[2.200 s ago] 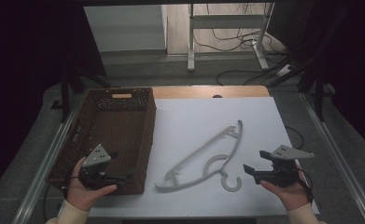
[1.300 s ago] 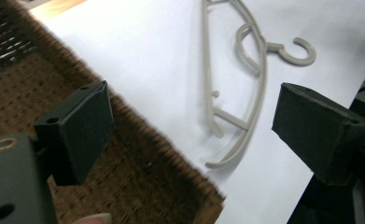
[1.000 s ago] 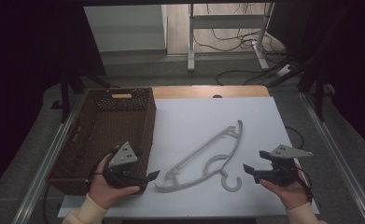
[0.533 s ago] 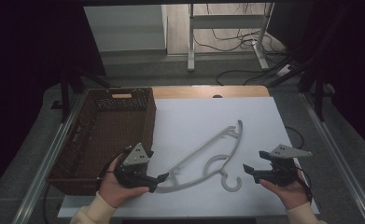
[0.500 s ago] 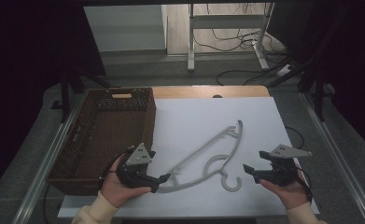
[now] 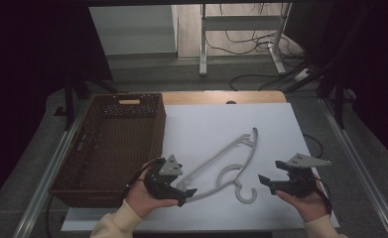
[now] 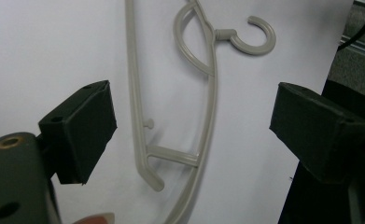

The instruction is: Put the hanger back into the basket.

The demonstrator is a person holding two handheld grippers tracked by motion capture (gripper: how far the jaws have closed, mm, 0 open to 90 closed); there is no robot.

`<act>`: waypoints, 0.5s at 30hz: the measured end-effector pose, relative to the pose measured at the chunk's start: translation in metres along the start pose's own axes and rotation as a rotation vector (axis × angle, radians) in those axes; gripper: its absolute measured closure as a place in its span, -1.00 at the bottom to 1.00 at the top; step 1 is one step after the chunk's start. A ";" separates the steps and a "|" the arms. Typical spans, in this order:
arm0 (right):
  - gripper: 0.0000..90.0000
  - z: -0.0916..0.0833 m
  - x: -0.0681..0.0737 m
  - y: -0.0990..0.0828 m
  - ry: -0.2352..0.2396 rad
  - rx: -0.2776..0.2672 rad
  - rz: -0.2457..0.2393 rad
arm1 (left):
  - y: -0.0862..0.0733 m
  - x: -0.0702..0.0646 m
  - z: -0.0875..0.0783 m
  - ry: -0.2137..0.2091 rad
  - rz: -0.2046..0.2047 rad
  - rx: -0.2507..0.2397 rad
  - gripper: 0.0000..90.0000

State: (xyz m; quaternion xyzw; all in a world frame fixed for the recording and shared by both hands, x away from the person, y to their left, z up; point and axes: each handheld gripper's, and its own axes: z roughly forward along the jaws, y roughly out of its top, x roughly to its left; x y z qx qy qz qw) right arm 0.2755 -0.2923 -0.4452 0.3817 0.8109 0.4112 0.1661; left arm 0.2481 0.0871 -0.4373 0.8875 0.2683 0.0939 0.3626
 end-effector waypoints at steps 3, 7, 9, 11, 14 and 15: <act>-0.59 0.000 0.000 0.000 0.001 0.001 0.000 | 0.001 -0.001 0.005 -0.008 -0.001 0.008 -0.68; -0.59 0.001 0.000 0.000 0.000 0.006 -0.001 | 0.005 -0.004 0.016 -0.020 0.013 0.028 -0.67; -0.59 0.001 0.000 0.000 0.000 0.007 -0.001 | 0.005 -0.004 0.018 -0.022 0.012 0.029 -0.67; -0.59 0.001 0.000 0.000 0.000 0.008 -0.002 | 0.006 -0.004 0.020 -0.028 0.013 0.032 -0.67; -0.59 0.001 0.000 0.000 -0.001 0.009 -0.004 | 0.007 -0.004 0.024 -0.038 0.013 0.039 -0.66; -0.59 0.001 0.000 -0.001 -0.001 0.011 -0.003 | 0.007 -0.005 0.027 -0.042 0.011 0.042 -0.66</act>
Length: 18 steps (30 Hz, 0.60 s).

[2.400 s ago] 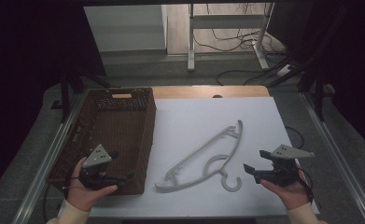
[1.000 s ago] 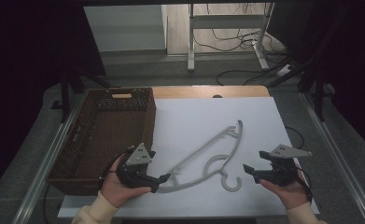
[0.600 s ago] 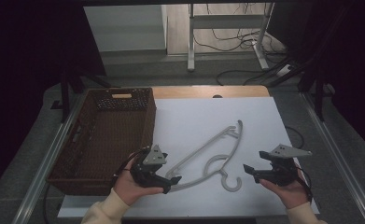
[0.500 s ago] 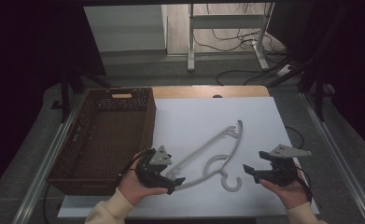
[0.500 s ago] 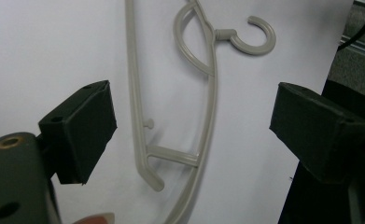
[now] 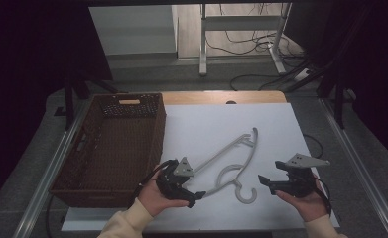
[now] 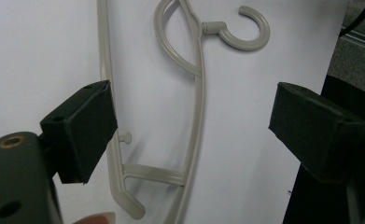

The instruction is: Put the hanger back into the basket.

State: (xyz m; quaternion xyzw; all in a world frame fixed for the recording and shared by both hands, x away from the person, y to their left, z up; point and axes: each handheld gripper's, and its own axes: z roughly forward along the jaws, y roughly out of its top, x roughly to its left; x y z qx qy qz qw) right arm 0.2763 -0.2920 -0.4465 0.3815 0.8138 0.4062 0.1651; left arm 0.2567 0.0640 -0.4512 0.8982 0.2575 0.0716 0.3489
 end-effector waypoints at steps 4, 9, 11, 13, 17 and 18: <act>-0.59 0.000 0.000 0.000 0.001 0.004 -0.001 | 0.002 -0.001 0.005 -0.010 0.008 0.012 -0.66; -0.59 0.001 0.000 0.000 0.001 0.007 0.000 | 0.003 -0.002 0.011 -0.021 0.010 0.023 -0.64; -0.59 0.002 0.000 -0.001 0.002 0.009 0.000 | 0.004 -0.002 0.014 -0.026 0.010 0.029 -0.64; -0.59 0.002 0.000 -0.001 0.002 0.011 0.001 | 0.005 -0.002 0.017 -0.028 0.008 0.032 -0.64; -0.59 0.002 0.000 -0.001 0.002 0.012 0.002 | 0.007 -0.002 0.022 -0.032 0.010 0.043 -0.63; -0.59 0.002 0.000 -0.001 0.002 0.012 0.002 | 0.007 -0.002 0.022 -0.032 0.010 0.043 -0.63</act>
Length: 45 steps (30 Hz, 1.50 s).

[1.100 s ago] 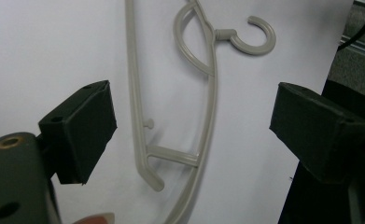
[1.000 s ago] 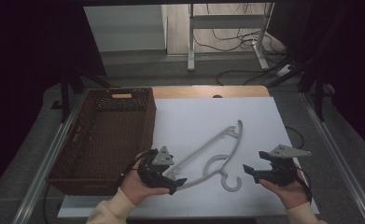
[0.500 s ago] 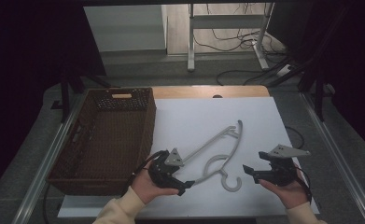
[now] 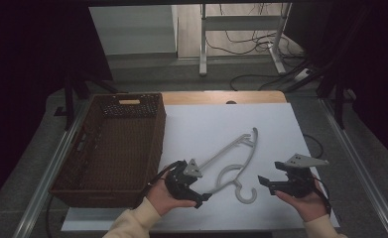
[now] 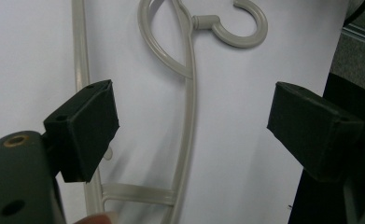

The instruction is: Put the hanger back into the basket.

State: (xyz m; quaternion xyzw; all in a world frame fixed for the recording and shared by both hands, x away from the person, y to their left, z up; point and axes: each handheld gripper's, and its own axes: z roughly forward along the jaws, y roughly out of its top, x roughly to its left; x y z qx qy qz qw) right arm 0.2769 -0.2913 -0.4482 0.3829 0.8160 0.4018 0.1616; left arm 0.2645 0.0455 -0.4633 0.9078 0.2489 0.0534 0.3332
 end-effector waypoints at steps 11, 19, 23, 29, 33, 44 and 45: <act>-0.59 0.000 -0.001 0.000 -0.001 0.004 0.002 | 0.004 0.003 0.018 -0.019 -0.004 0.040 -0.53; -0.59 0.001 -0.001 0.000 -0.003 0.009 0.003 | 0.006 0.005 0.032 -0.042 -0.001 0.073 -0.44; -0.59 0.001 -0.001 -0.001 -0.004 0.012 0.003 | 0.007 0.006 0.040 -0.054 -0.001 0.092 -0.38; -0.59 0.002 -0.001 -0.001 -0.004 0.014 0.005 | 0.007 0.010 0.049 -0.071 0.004 0.117 -0.27; -0.59 0.002 -0.001 -0.001 -0.004 0.016 0.005 | 0.007 0.011 0.054 -0.098 0.008 0.127 -0.23; -0.59 0.002 -0.002 -0.001 -0.006 0.020 0.006 | 0.008 0.013 0.065 -0.117 0.017 0.164 0.02; -0.59 0.002 -0.002 -0.001 -0.006 0.020 0.006 | 0.008 0.013 0.065 -0.117 0.017 0.168 0.02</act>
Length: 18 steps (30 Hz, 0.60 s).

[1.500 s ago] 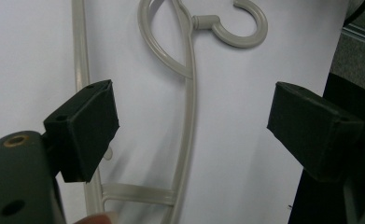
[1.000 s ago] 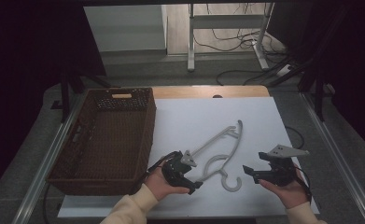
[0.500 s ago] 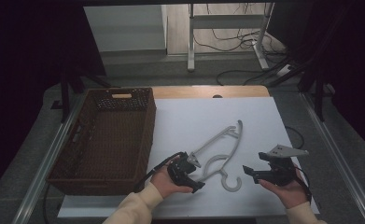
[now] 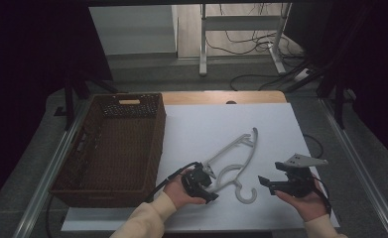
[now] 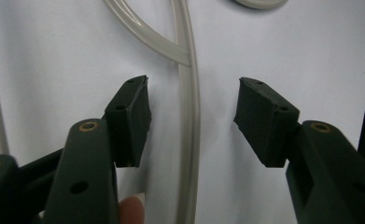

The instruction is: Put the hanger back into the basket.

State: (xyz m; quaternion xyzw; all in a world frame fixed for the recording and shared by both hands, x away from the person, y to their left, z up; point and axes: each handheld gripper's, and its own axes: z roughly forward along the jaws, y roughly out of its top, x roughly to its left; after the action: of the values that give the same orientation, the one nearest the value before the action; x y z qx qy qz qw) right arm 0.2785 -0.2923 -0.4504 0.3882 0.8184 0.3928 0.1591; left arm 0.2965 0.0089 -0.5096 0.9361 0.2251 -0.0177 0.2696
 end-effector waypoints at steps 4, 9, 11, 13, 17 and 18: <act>-0.59 0.000 0.000 0.000 0.000 0.000 0.000 | 0.001 0.000 0.003 0.003 0.009 0.012 0.15; -0.59 0.000 0.000 0.000 -0.002 -0.001 0.001 | 0.003 -0.002 0.005 0.015 0.020 0.023 0.23; -0.59 0.000 0.000 0.000 -0.001 0.000 0.000 | 0.004 -0.002 0.006 0.026 0.015 0.027 0.30; -0.59 0.000 0.000 0.000 -0.002 0.000 -0.001 | 0.005 -0.003 0.007 0.045 0.019 0.030 0.37; -0.59 0.000 0.000 0.000 -0.001 -0.001 -0.001 | 0.007 -0.008 0.007 0.078 0.042 0.046 0.46; -0.59 0.000 0.000 0.000 -0.002 -0.002 -0.001 | 0.009 -0.010 0.008 0.084 0.051 0.051 0.49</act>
State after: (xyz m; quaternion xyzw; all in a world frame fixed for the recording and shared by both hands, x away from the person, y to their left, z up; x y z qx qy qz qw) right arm 0.2789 -0.2925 -0.4499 0.3880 0.8180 0.3933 0.1602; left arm 0.2922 -0.0055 -0.5107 0.9480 0.2117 0.0227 0.2365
